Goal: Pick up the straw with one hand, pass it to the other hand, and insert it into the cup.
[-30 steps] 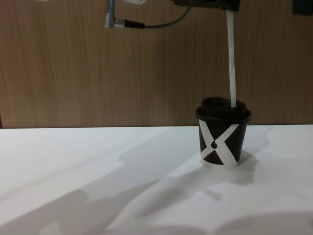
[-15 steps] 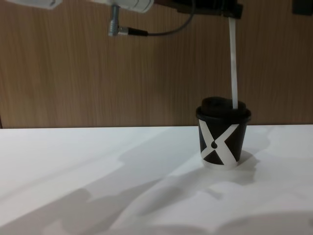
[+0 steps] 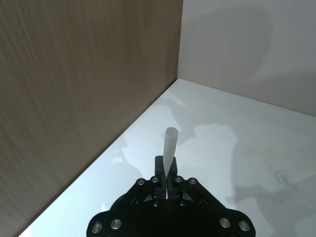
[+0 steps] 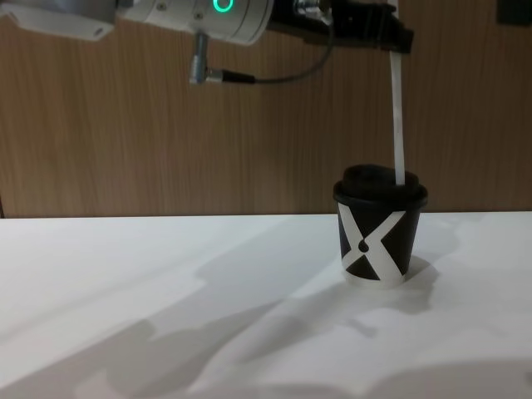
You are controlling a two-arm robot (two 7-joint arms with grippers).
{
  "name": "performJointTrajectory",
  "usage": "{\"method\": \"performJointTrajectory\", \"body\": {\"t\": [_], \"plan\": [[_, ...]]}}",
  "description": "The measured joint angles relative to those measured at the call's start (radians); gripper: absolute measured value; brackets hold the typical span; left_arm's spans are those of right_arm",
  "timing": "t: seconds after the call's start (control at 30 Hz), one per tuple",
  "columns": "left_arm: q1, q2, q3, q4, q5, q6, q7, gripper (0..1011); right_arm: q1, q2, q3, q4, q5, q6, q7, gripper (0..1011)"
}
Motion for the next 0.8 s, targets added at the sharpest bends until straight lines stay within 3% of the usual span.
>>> {"method": "performJointTrajectory", "body": {"t": [0.67, 0.8], "plan": [[0.023, -0.021, -0.007, 0.046, 0.002, -0.014, -0.002, 14, 0.0, 0.0, 0.0, 0.0, 0.0, 0.0, 0.0, 1001], [0.025, -0.023, -0.009, 0.052, 0.002, -0.016, -0.001, 88, 0.0, 0.0, 0.0, 0.0, 0.0, 0.0, 0.0, 1001]]}}
